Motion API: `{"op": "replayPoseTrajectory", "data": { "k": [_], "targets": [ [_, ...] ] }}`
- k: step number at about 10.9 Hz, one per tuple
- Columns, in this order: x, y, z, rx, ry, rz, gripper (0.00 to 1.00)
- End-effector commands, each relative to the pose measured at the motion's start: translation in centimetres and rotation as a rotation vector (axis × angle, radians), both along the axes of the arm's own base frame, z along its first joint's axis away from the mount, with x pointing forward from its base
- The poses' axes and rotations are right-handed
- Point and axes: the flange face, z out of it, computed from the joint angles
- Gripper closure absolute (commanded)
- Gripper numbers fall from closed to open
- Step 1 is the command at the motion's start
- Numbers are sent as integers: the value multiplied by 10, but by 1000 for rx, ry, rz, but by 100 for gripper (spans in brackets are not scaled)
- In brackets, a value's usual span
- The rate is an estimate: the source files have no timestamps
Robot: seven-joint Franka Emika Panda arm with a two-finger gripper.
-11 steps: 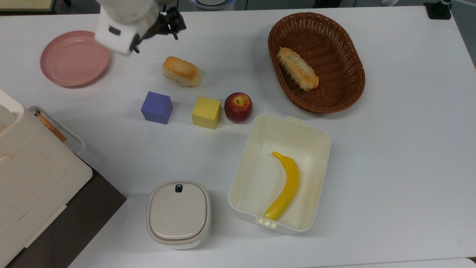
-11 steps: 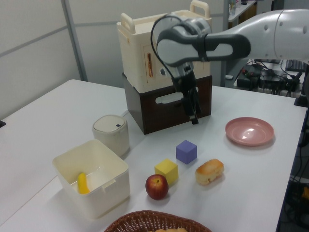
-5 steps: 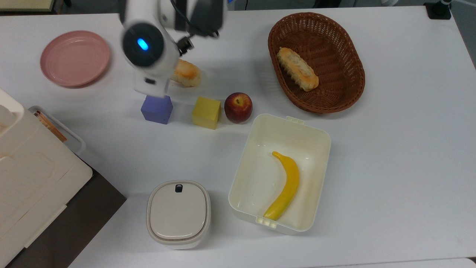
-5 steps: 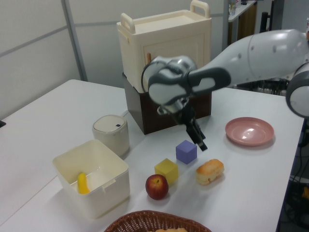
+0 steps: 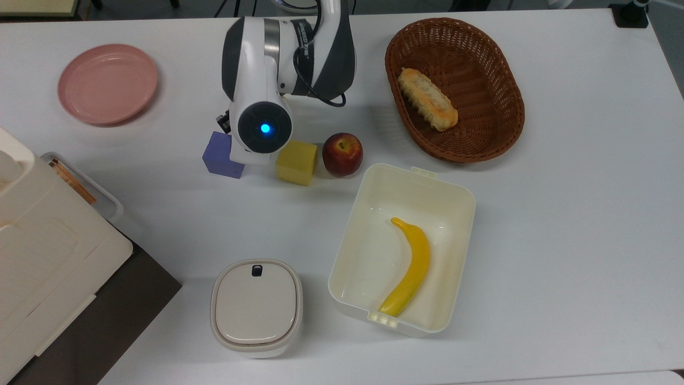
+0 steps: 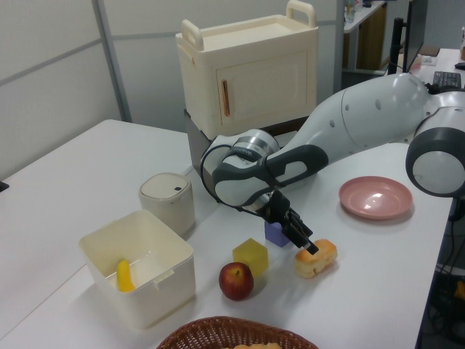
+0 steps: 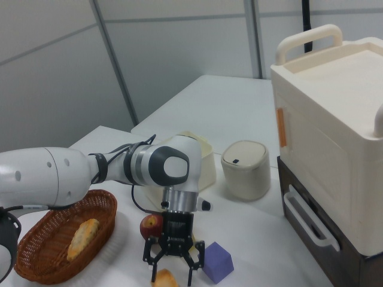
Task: Put the bread in the basket
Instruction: 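Close the gripper around the golden bread roll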
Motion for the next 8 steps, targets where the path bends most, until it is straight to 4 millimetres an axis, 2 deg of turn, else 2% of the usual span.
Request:
{"op": "replayPoseTrajectory", "data": {
  "k": [1,2,3,5,8],
  "targets": [
    [-6,1,-7,-2,25,36,57],
    [-6,2,-7,-2,24,38,81],
    [-4,11,-3,-5,18,52,100],
    [-3,13,6,-10,7,57,100],
    [-6,19,58,0,-36,51,100]
  ]
}}
